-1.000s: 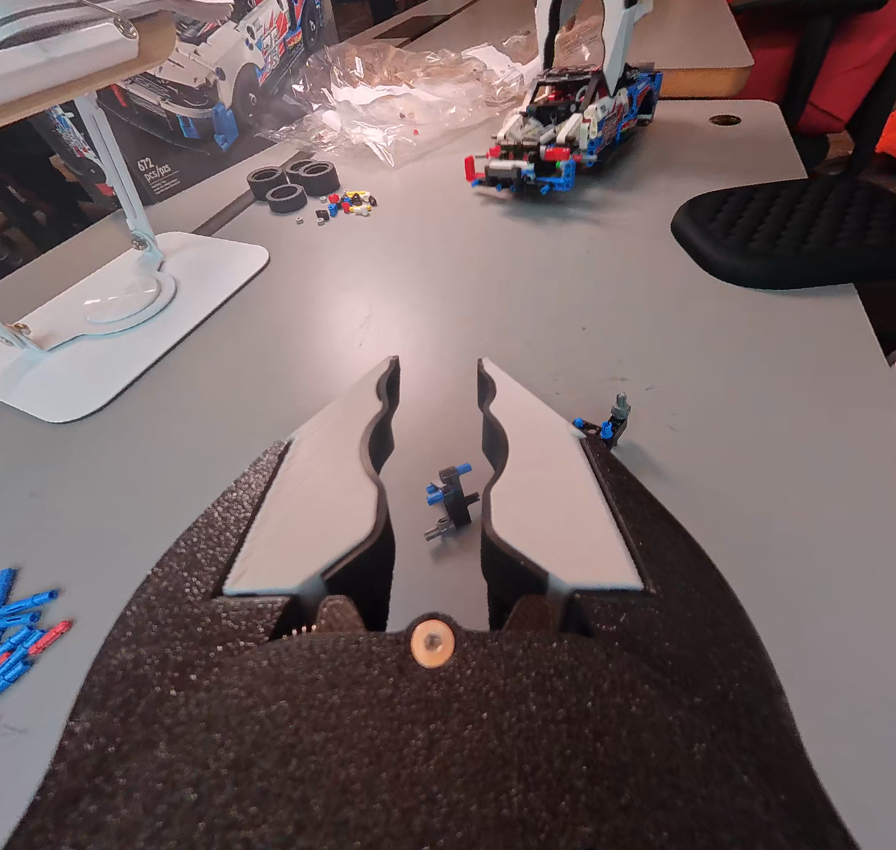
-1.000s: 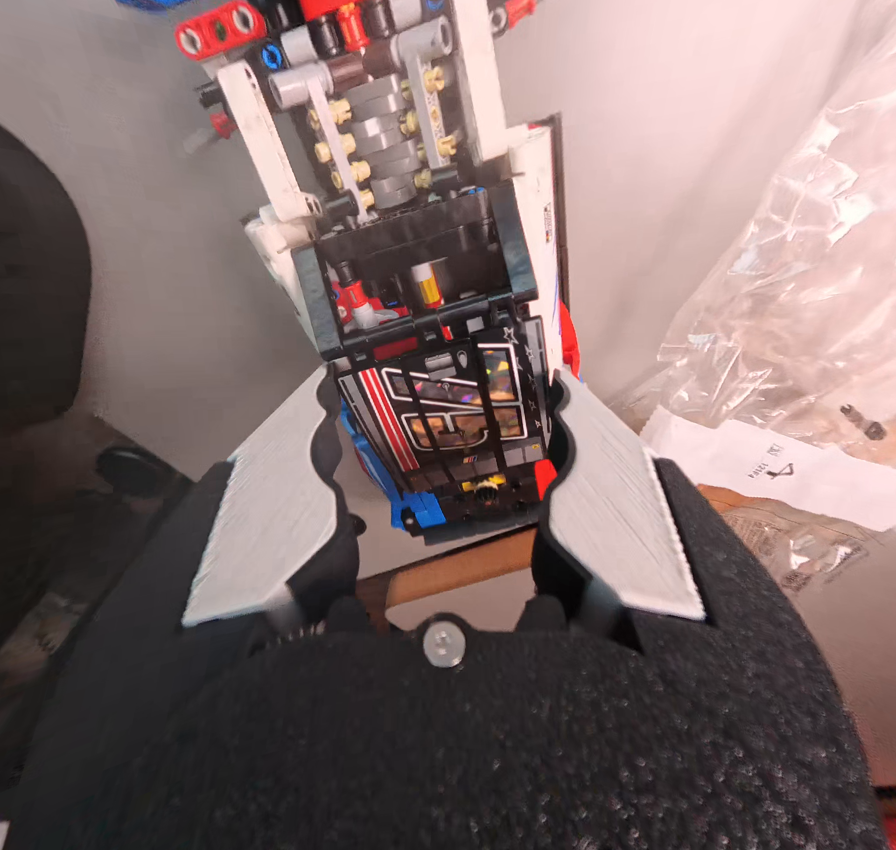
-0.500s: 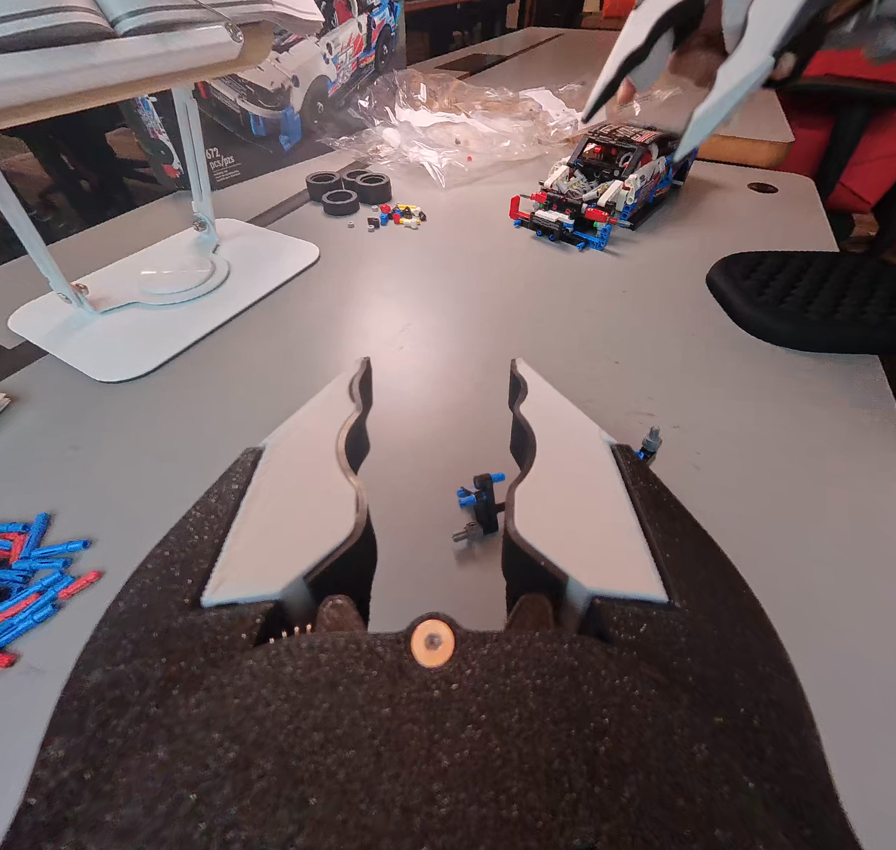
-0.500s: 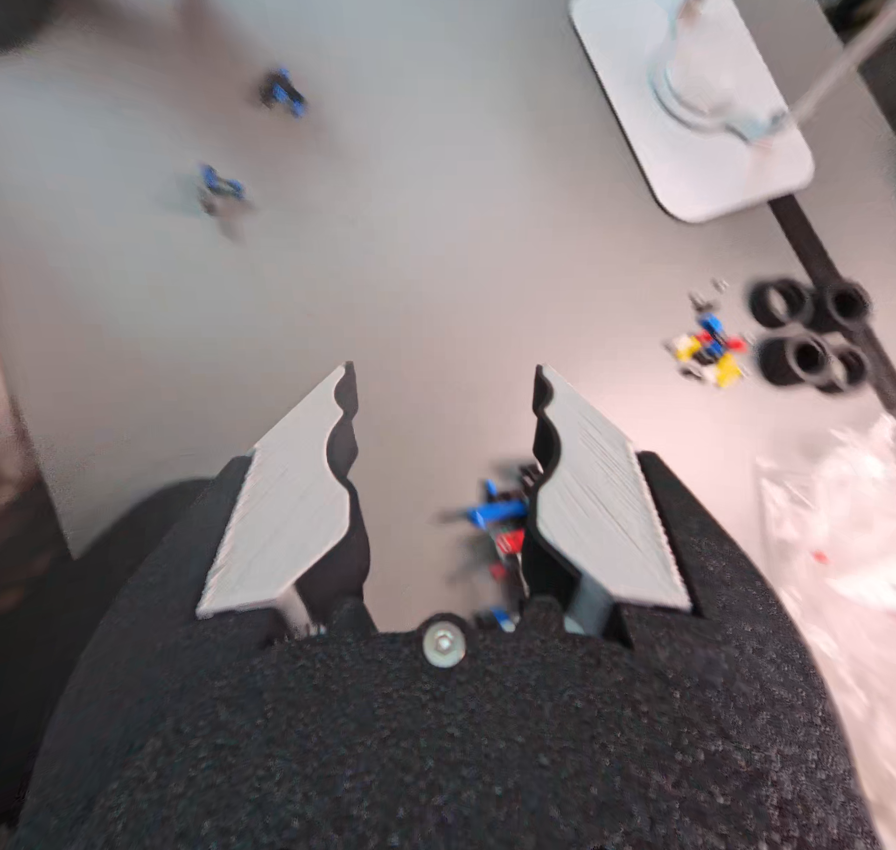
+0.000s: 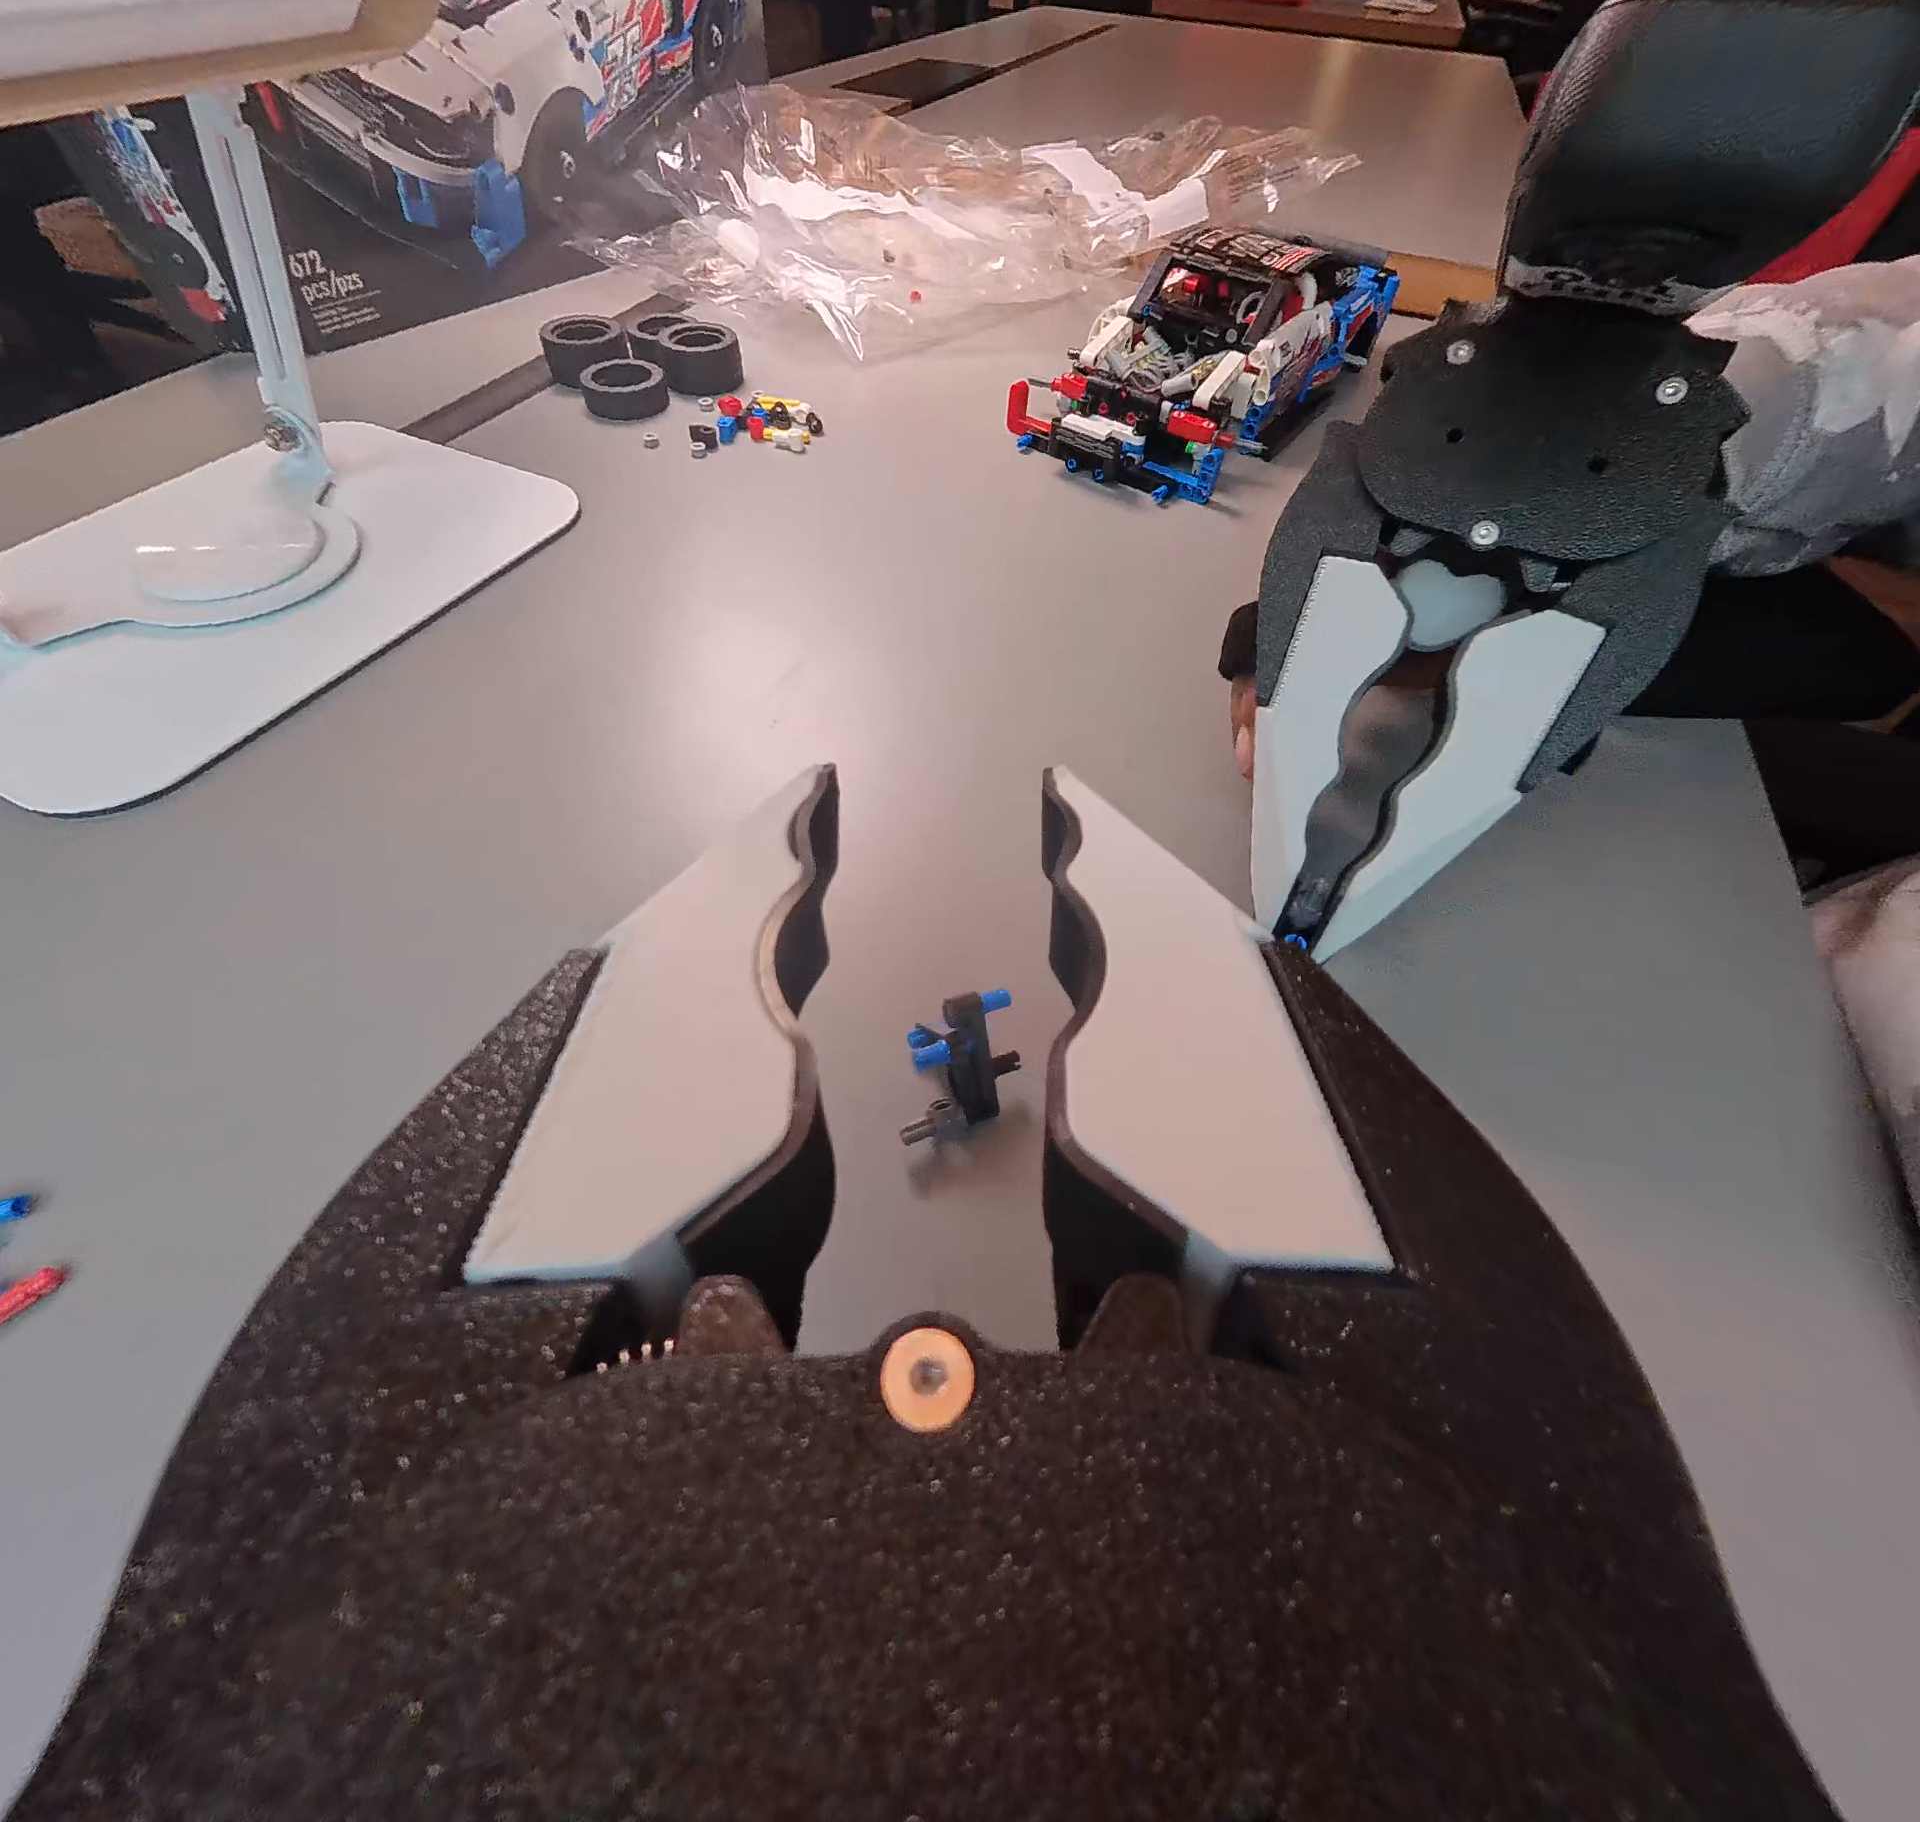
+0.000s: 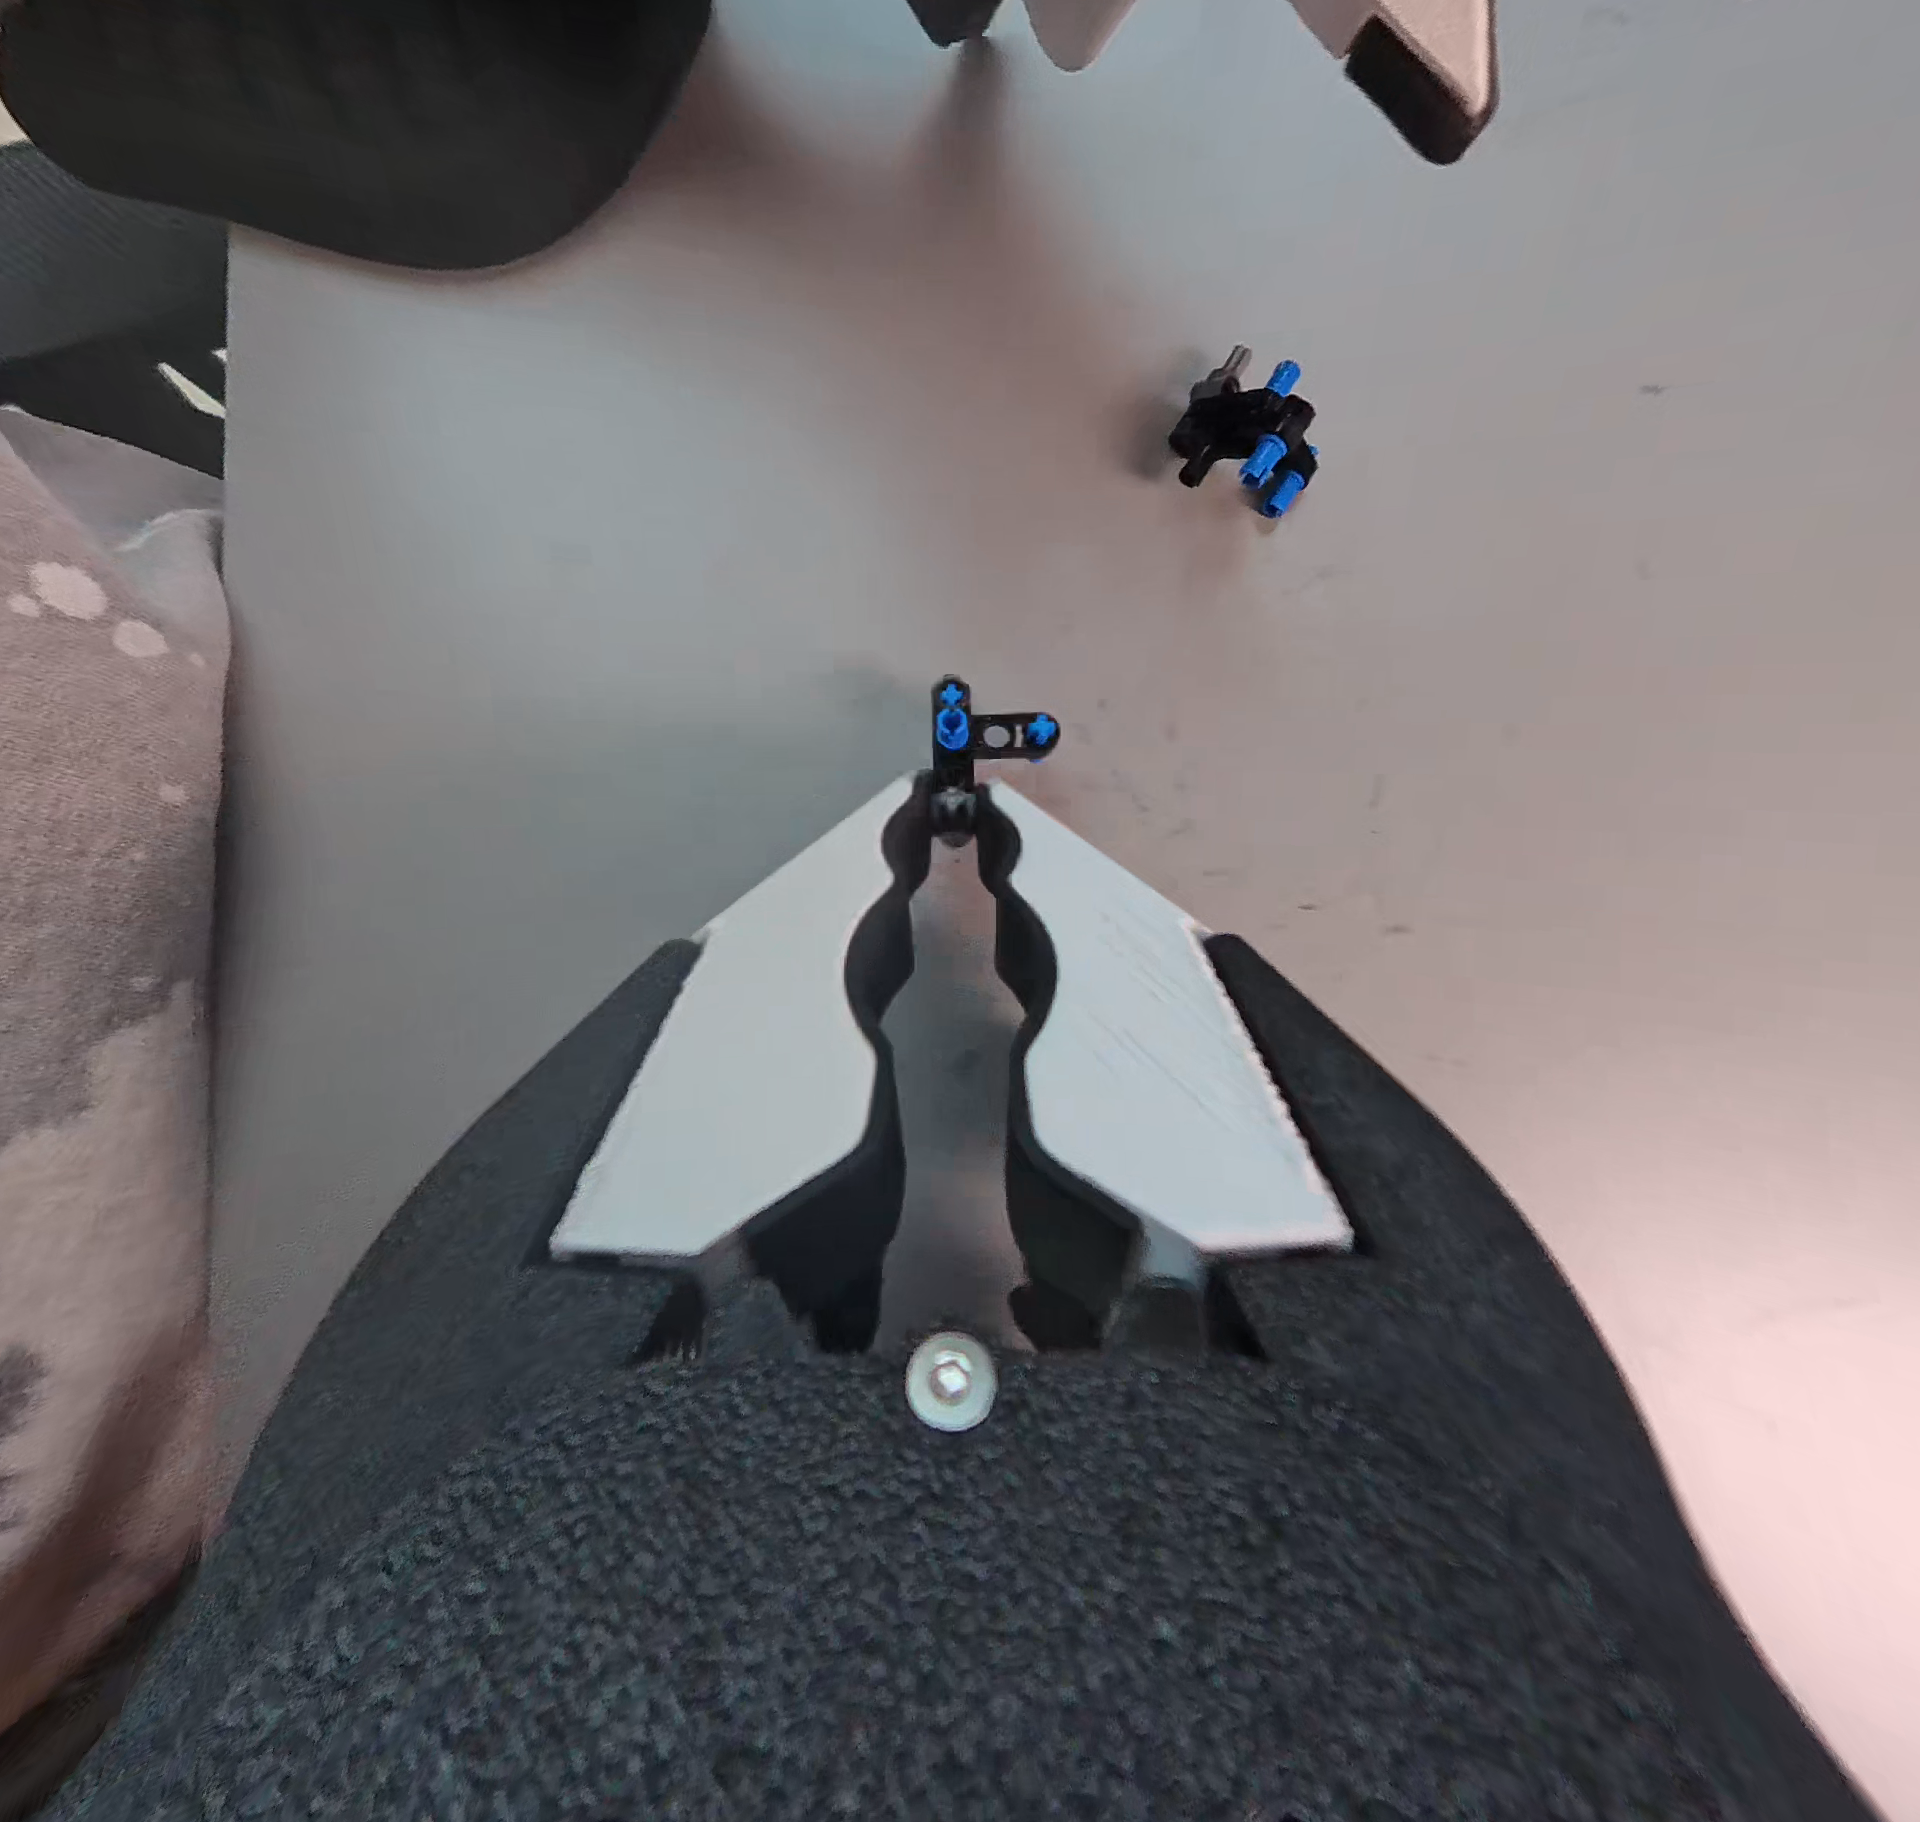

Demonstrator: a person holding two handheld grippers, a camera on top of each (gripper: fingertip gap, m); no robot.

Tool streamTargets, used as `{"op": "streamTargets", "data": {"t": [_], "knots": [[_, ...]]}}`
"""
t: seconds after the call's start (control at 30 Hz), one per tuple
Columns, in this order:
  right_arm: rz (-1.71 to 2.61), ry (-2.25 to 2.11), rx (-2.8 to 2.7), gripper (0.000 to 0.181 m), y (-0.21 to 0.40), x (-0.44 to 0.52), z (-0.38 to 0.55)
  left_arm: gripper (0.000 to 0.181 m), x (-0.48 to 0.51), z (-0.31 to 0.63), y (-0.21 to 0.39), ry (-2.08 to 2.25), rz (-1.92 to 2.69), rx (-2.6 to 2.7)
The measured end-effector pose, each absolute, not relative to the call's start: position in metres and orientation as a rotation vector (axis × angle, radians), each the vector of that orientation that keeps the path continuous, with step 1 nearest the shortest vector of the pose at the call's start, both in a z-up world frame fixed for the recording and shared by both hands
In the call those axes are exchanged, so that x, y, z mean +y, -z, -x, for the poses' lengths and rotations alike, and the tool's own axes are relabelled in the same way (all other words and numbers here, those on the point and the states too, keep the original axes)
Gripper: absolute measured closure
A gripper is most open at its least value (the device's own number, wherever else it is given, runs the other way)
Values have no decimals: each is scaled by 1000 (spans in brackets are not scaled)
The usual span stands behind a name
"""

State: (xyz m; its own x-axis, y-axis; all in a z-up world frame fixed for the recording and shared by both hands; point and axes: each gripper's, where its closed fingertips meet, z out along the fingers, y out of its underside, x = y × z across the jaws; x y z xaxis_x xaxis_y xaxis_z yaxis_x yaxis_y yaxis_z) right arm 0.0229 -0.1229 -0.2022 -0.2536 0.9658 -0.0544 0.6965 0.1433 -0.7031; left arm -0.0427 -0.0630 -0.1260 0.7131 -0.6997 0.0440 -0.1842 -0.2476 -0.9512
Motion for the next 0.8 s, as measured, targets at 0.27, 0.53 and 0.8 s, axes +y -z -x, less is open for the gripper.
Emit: {"op": "streamTargets", "data": {"t": [0.27,0.53,0.8], "knots": [[1437,-1542,-1370,174,88,-86,-5,141,-77,26,90,908,1616,620],[1210,-1801,-1119,174,45,-77,4,154,-74,2,43,1188,1475,461],[1209,-1458,-1273,174,75,-67,0,167,-61,-12,61,1259,1581,421]]}}
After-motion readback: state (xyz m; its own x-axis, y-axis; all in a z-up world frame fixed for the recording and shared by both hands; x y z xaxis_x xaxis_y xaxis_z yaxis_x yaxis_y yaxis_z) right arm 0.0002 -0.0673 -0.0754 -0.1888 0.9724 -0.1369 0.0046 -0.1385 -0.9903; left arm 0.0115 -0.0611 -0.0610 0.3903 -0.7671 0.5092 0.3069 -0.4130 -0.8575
